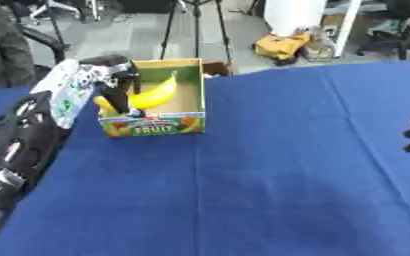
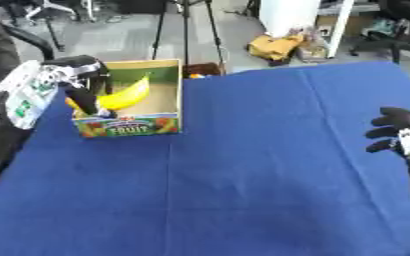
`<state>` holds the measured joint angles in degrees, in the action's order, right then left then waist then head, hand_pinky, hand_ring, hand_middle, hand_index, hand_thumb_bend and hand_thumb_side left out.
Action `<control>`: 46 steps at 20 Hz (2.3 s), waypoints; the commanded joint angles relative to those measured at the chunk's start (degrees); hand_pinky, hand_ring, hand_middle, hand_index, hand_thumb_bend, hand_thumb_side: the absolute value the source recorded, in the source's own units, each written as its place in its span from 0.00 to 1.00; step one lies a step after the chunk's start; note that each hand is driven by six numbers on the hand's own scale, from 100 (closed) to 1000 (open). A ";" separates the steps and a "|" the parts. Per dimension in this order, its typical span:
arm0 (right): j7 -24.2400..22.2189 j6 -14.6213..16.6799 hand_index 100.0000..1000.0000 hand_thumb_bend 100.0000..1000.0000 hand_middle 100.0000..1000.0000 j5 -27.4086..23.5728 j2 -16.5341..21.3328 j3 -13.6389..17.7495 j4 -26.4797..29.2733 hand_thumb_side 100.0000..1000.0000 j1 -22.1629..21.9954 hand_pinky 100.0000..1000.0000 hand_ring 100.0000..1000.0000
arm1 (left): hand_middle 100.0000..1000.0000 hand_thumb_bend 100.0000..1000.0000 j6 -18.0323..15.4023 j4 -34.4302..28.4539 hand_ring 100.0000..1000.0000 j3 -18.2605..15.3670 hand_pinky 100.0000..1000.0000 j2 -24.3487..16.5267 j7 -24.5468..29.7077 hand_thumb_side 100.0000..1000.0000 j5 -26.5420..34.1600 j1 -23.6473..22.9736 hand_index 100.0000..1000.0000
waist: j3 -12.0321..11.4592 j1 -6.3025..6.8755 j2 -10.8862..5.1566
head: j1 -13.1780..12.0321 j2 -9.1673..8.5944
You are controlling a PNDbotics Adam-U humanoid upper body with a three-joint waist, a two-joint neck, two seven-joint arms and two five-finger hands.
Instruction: Pick up objects on the table and place them in the box.
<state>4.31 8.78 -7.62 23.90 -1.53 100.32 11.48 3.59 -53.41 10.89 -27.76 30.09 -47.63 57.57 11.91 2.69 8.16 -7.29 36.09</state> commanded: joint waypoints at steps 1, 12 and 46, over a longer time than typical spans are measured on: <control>-0.32 0.11 0.75 0.00 0.58 -0.33 1.00 -0.03 0.76 0.71 0.94 0.45 0.58 | 0.24 0.43 0.33 0.59 0.39 -2.16 0.37 -2.26 -3.06 0.03 -1.42 2.12 0.30 | 0.84 0.20 -0.25 | -1.20 -1.83; 0.07 0.23 0.75 0.00 0.58 0.10 1.08 0.32 1.23 0.72 2.39 0.45 0.58 | 0.24 0.44 3.16 4.51 0.39 -5.87 0.37 -3.38 -12.46 0.02 -6.20 1.96 0.30 | 4.89 2.00 3.77 | -4.84 -6.72; 0.14 0.32 0.75 0.00 0.58 -0.09 -0.76 1.00 0.57 0.71 0.73 0.45 0.57 | 0.60 0.99 -1.10 -12.98 0.71 -4.38 0.71 -9.59 -16.93 0.36 3.43 -4.84 0.72 | 1.15 -0.35 0.34 | -3.26 -3.36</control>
<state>4.18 9.05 -7.61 22.42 -1.14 100.39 11.82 2.82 -62.97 6.16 -34.14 11.65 -45.88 51.97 12.73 2.57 9.42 -11.26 31.93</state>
